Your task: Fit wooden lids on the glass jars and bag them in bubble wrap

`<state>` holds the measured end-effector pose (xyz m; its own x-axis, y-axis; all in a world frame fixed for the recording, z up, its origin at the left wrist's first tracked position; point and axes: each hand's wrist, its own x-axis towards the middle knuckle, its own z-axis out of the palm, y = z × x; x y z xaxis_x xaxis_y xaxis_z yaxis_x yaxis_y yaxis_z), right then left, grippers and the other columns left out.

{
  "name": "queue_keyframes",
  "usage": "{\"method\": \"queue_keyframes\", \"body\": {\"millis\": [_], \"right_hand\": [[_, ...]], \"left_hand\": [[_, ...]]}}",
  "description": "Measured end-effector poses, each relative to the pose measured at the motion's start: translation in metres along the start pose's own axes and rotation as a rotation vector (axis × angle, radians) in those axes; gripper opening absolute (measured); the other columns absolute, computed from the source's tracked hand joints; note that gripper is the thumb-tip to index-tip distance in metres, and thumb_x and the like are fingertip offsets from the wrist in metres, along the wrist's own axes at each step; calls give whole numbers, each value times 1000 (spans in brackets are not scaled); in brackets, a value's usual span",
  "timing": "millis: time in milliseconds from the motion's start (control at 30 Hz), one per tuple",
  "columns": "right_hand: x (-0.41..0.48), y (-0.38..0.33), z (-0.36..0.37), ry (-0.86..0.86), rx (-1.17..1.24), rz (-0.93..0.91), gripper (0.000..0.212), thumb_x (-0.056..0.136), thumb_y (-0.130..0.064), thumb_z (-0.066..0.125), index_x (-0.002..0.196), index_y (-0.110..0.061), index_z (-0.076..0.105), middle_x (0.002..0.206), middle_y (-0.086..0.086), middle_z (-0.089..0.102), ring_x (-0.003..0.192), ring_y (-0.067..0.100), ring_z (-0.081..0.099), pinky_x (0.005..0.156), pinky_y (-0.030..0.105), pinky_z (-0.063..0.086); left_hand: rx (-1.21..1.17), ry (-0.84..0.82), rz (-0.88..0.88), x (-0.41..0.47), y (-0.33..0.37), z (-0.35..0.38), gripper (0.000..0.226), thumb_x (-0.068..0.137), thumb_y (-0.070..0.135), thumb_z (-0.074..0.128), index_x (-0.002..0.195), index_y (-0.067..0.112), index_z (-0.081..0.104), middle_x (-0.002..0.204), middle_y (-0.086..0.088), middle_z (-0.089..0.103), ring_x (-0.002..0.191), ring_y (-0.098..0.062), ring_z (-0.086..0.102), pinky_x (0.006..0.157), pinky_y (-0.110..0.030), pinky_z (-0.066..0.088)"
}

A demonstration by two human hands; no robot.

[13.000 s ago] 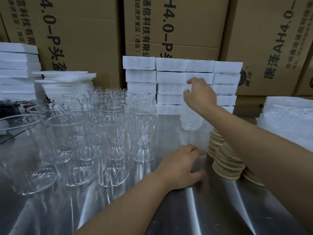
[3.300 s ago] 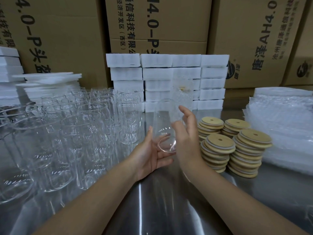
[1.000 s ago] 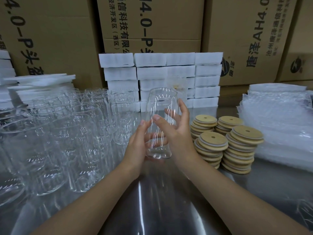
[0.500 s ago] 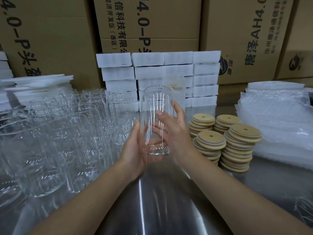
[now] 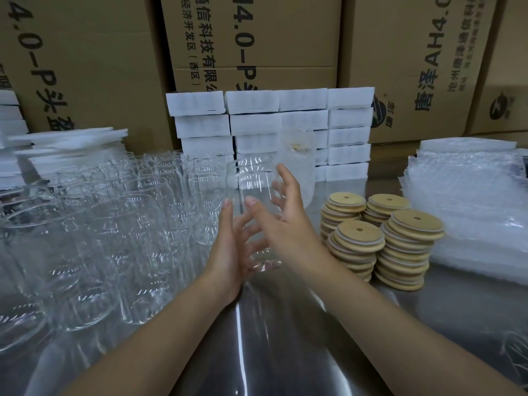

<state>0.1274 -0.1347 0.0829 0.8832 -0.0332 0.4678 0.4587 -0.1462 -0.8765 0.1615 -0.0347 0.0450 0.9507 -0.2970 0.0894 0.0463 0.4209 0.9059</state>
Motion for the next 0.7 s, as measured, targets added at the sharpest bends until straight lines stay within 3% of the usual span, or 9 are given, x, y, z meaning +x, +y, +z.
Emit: {"method": "queue_keyframes", "body": {"millis": [67, 133, 233, 333, 400, 467, 533, 600, 700], "right_hand": [[3, -9, -8, -77, -44, 58, 69, 93, -34, 58, 149, -36, 18, 152, -3, 28, 123, -2, 47, 92, 17, 42], [8, -22, -25, -81, -228, 69, 54, 94, -38, 56, 144, -32, 35, 138, -7, 47, 104, -2, 58, 79, 16, 45], [13, -39, -59, -55, -489, 31, 34, 88, -47, 59, 120, -35, 58, 103, -18, 62, 99, 6, 60, 76, 22, 46], [9, -51, -89, -106, -692, 90, 39, 77, -60, 64, 109, -39, 57, 97, -21, 61, 89, -1, 57, 64, 21, 43], [6, -54, -101, -141, -901, 176, 46, 71, -62, 69, 108, -36, 57, 97, -20, 59, 89, 0, 56, 68, 25, 46], [5, -53, -107, -178, -1066, 275, 54, 68, -61, 72, 111, -33, 57, 100, -18, 58, 98, 9, 56, 87, 34, 48], [4, -52, -109, -217, -1188, 343, 59, 68, -61, 72, 117, -33, 53, 111, -13, 57, 108, 15, 54, 101, 40, 41], [4, -51, -111, -240, -1238, 393, 61, 68, -59, 72, 119, -35, 50, 113, -12, 56, 110, 15, 52, 103, 38, 38], [4, -49, -113, -279, -1230, 437, 57, 69, -51, 74, 117, -35, 49, 105, -11, 54, 103, 15, 53, 93, 33, 43]], "left_hand": [[37, 23, -2, 0, 1, -1, 84, 53, 83, 42, 116, 31, 63, 107, 2, 74, 90, -19, 73, 56, -34, 57], [42, 66, -21, 1, 1, -3, 96, 49, 83, 45, 126, 28, 58, 107, -2, 74, 94, -20, 70, 61, -38, 58], [-4, 61, -57, 1, 2, -7, 97, 47, 83, 46, 123, 24, 59, 99, -2, 76, 92, -19, 71, 70, -43, 59], [-39, 7, -85, -1, 3, -6, 90, 52, 81, 45, 118, 21, 60, 96, -1, 76, 84, -17, 73, 65, -38, 59], [-32, -18, -90, -2, 1, -4, 86, 52, 78, 46, 115, 21, 61, 95, -1, 76, 81, -17, 73, 60, -35, 59], [7, -33, -87, -2, 0, -3, 81, 55, 75, 47, 116, 23, 60, 97, 1, 75, 84, -15, 73, 60, -35, 59], [47, -52, -78, -2, -1, -4, 77, 59, 73, 45, 117, 25, 60, 98, 2, 75, 88, -15, 72, 64, -37, 58], [61, -53, -71, -2, 0, -5, 76, 59, 73, 46, 116, 25, 60, 97, 2, 76, 89, -15, 73, 67, -39, 59], [63, -35, -67, -1, 0, -4, 73, 59, 72, 48, 114, 27, 61, 96, 3, 76, 89, -13, 73, 69, -40, 60]]}}
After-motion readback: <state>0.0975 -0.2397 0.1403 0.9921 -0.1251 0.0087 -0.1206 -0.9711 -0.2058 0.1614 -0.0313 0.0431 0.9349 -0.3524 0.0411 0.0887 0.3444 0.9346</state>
